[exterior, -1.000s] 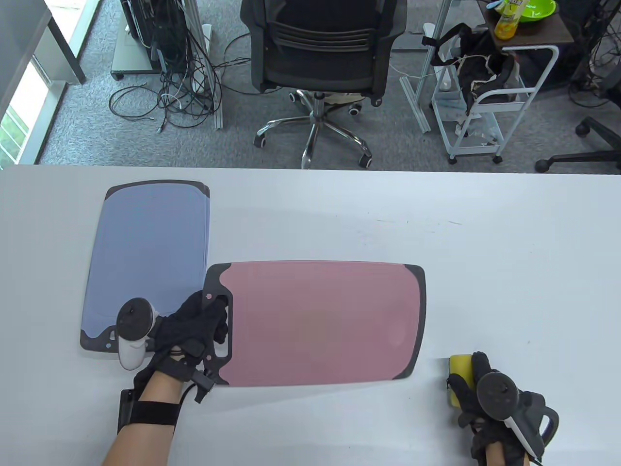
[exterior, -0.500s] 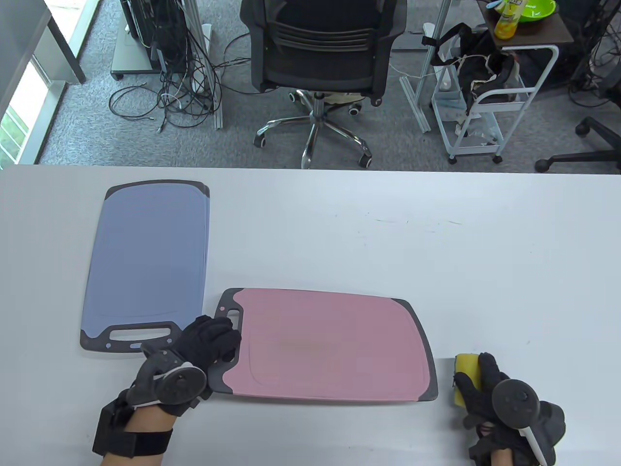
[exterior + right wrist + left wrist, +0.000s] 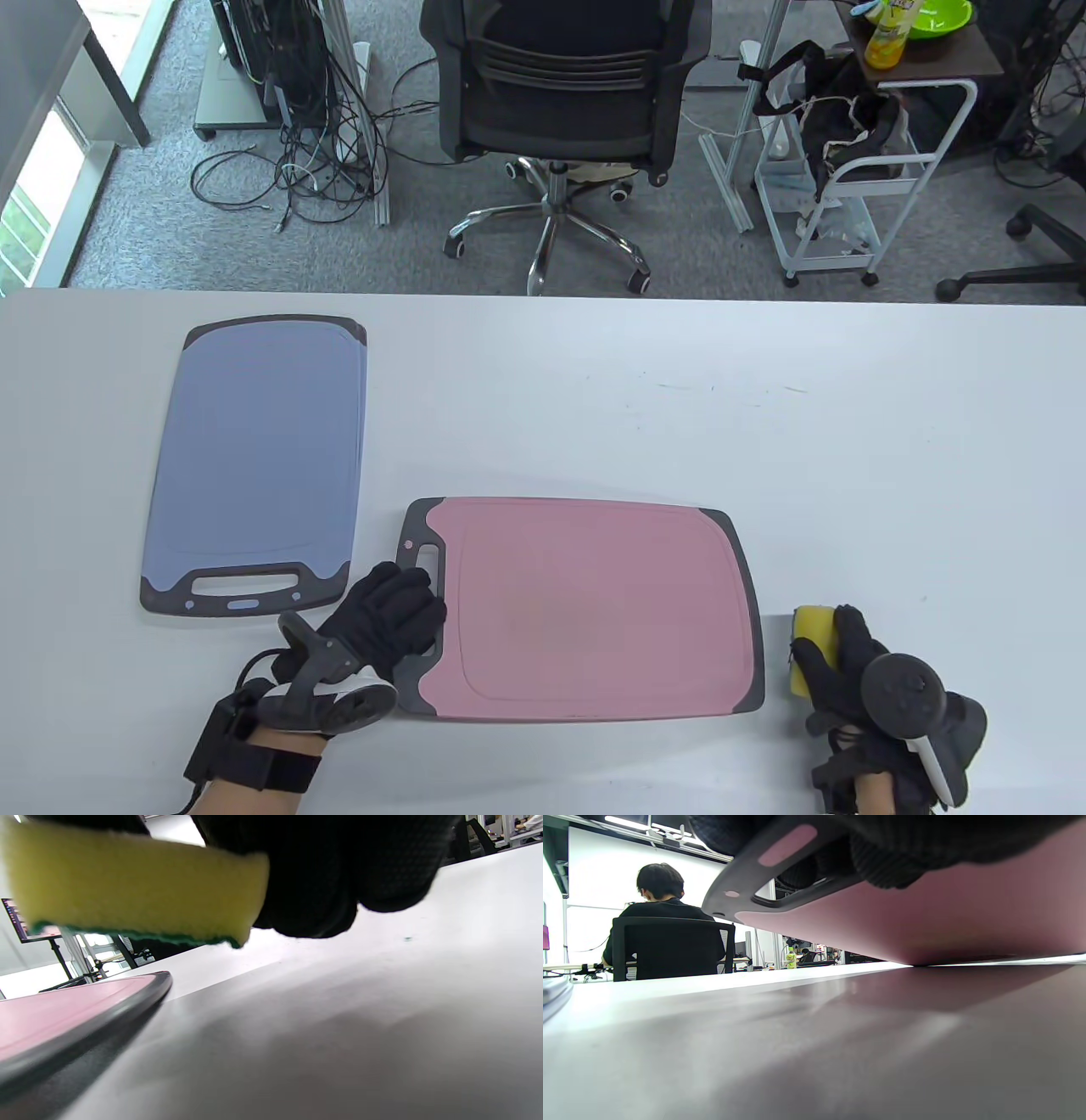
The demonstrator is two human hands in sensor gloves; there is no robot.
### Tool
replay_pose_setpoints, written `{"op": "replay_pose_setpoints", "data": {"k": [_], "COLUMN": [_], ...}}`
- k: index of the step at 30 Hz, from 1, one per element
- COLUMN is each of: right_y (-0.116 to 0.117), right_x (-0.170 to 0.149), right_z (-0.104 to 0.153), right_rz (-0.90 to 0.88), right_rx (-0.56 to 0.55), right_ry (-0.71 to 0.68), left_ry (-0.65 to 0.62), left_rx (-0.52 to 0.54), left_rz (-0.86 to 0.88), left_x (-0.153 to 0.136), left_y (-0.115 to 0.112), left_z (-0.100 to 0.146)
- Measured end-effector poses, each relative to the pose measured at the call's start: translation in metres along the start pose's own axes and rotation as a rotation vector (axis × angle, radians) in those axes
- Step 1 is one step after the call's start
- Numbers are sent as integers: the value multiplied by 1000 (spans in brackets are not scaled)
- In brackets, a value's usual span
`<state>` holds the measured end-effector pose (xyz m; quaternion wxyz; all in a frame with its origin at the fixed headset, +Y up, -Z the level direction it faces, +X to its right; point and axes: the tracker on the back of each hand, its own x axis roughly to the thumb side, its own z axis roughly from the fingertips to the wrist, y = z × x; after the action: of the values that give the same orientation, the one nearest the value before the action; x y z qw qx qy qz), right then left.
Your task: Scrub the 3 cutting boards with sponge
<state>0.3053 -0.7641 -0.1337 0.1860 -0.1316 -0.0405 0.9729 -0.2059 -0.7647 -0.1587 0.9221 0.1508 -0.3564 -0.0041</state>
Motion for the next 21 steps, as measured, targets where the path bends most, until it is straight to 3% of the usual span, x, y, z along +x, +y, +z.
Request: {"op": "replay_pose_setpoints", "data": {"k": [5,10,16,21], "right_y": [5,24,73,95], "right_x": [61,171,314,366], "right_z": [-15,-37,-43,-40], "right_rz": [98,113,216,298], "right_rx": [11,62,150,194], "right_ry": [-120,-268,-441,-495], "left_ry": [-41,-75,-85,-85], "left_rx": [-1,-14,-18,-18], "left_rz": [63,73,83,81], "left_x": [0,3,3,3], "left_y": [-2,-3,-3,-2], "left_z": [-1,-1,-2,-2]}}
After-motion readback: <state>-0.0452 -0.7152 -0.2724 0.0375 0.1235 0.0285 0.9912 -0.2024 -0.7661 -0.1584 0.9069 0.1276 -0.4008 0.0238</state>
